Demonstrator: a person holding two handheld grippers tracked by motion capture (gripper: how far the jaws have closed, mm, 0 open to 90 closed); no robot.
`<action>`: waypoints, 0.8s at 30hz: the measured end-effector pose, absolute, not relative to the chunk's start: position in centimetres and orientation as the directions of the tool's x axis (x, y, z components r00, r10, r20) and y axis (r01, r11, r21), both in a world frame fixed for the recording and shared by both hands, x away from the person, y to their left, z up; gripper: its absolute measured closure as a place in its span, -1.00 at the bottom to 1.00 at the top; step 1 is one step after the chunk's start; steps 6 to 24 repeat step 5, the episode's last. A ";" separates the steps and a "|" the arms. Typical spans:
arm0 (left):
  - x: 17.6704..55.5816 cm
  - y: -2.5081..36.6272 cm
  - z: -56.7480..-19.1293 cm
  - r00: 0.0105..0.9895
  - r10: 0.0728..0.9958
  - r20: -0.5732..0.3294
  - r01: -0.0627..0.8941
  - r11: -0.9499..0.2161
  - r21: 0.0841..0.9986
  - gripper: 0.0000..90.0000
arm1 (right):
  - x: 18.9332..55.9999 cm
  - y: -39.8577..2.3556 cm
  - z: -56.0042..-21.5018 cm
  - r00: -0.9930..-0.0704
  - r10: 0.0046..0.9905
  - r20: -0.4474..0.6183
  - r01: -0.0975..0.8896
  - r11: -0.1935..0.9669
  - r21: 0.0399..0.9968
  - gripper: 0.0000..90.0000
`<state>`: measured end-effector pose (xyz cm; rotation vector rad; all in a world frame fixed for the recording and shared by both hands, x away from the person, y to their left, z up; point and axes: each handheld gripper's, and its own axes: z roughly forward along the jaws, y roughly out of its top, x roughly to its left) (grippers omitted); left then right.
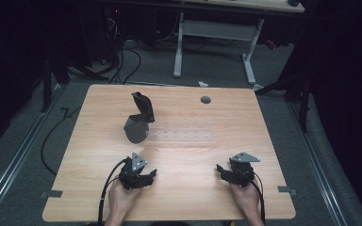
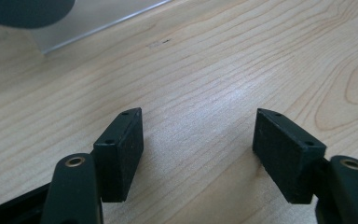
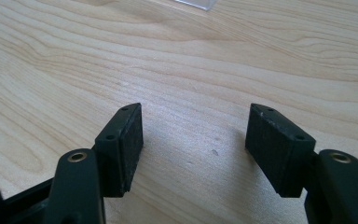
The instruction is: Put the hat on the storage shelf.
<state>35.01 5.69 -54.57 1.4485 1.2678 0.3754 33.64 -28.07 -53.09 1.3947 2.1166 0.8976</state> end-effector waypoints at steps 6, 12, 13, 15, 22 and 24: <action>35.0 5.7 -54.6 0.370 0.839 -0.400 0.484 0.193 0.854 -0.31 | 33.7 -28.1 -53.1 -0.390 0.921 -0.018 0.627 0.280 0.727 -0.18; 35.0 5.7 -54.6 0.370 0.839 -0.400 0.484 0.193 0.854 -0.31 | 33.7 -28.1 -53.1 -0.390 0.921 -0.018 0.627 0.280 0.727 -0.18; 35.0 5.7 -54.6 0.370 0.839 -0.400 0.484 0.193 0.854 -0.31 | 33.7 -28.1 -53.1 -0.390 0.921 -0.018 0.627 0.280 0.727 -0.18; 35.0 5.7 -54.6 0.370 0.839 -0.400 0.484 0.193 0.854 -0.31 | 33.7 -28.1 -53.1 -0.390 0.921 -0.018 0.627 0.280 0.727 -0.18; 35.0 5.7 -54.6 0.370 0.839 -0.400 0.484 0.193 0.854 -0.31 | 33.7 -28.1 -53.1 -0.390 0.921 -0.018 0.627 0.280 0.727 -0.18; 35.0 5.7 -54.6 0.370 0.839 -0.400 0.484 0.193 0.854 -0.31 | 33.7 -28.1 -53.1 -0.390 0.921 -0.018 0.627 0.280 0.727 -0.18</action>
